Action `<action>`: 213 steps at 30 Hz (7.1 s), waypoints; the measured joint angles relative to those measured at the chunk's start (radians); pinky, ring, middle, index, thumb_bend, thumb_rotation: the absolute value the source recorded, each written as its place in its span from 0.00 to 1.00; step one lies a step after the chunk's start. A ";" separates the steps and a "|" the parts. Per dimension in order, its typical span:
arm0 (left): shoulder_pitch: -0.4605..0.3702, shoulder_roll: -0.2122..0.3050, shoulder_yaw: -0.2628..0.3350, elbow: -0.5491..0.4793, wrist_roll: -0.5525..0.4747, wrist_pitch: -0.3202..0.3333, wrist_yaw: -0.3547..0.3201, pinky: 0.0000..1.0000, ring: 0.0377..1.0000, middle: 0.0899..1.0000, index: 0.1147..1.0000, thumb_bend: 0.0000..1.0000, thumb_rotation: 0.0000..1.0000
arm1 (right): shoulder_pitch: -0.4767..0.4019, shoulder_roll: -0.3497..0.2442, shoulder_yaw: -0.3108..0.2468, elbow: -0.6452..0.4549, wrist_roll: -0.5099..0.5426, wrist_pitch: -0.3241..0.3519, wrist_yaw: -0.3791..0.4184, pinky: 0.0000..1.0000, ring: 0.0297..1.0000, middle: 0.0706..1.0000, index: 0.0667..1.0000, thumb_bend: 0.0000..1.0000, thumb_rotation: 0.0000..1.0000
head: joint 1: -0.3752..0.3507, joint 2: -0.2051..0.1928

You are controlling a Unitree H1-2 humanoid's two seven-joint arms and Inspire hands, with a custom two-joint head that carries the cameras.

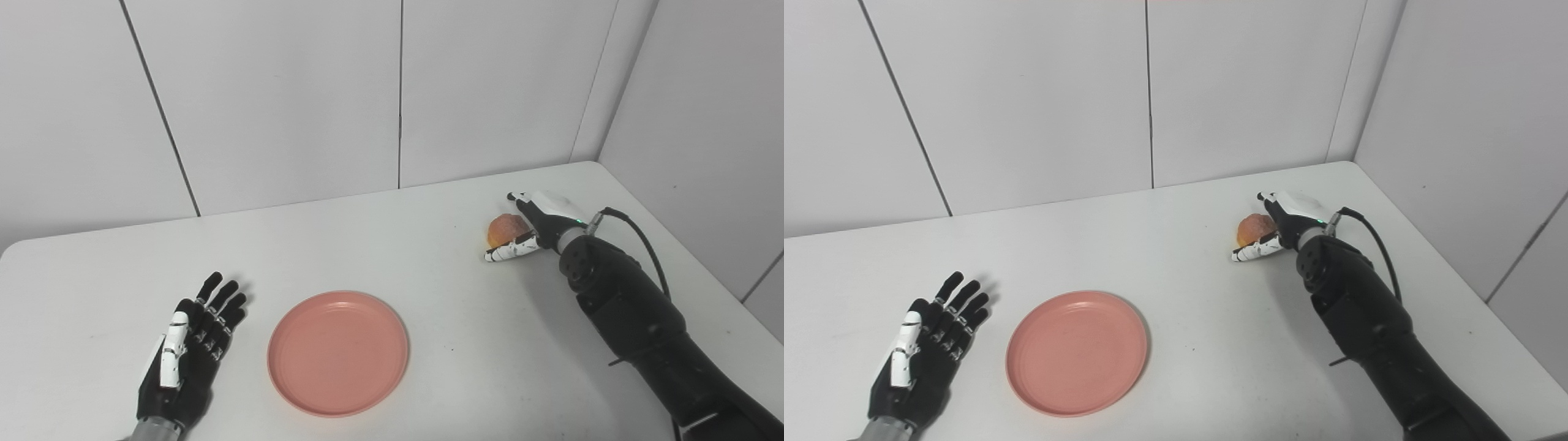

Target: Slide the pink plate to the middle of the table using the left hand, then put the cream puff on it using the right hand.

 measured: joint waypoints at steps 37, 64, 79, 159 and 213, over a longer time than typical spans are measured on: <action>0.001 0.000 0.005 -0.009 0.000 0.010 0.000 0.96 0.93 0.93 0.92 0.37 1.00 | -0.144 0.003 0.071 0.260 0.067 -0.054 -0.088 0.54 0.61 0.65 0.67 0.71 0.06 | 0.020 0.026; 0.001 -0.003 0.002 -0.008 0.001 0.010 0.000 0.97 0.93 0.93 0.92 0.38 1.00 | -0.109 -0.022 0.096 0.061 0.018 -0.034 -0.056 0.32 0.38 0.40 0.51 0.52 0.00 | 0.040 0.018; 0.013 -0.037 -0.013 -0.046 0.055 0.008 0.066 0.95 0.92 0.92 0.90 0.40 1.00 | -0.056 0.008 0.096 -0.387 -0.071 0.009 0.081 0.34 0.41 0.39 0.50 0.52 0.00 | 0.109 0.026; 0.180 -0.181 -0.138 -0.271 0.327 0.017 0.307 0.94 0.91 0.91 0.89 0.48 1.00 | 0.101 0.272 0.334 -0.423 -0.177 -0.163 0.195 0.29 0.35 0.44 0.45 0.53 0.00 | 0.491 0.176; 0.180 -0.183 -0.130 -0.272 0.327 0.016 0.307 0.91 0.89 0.89 0.88 0.48 1.00 | 0.318 0.312 -0.021 -0.662 0.195 -0.203 0.050 0.87 0.96 1.00 1.00 0.79 1.00 | 0.460 0.170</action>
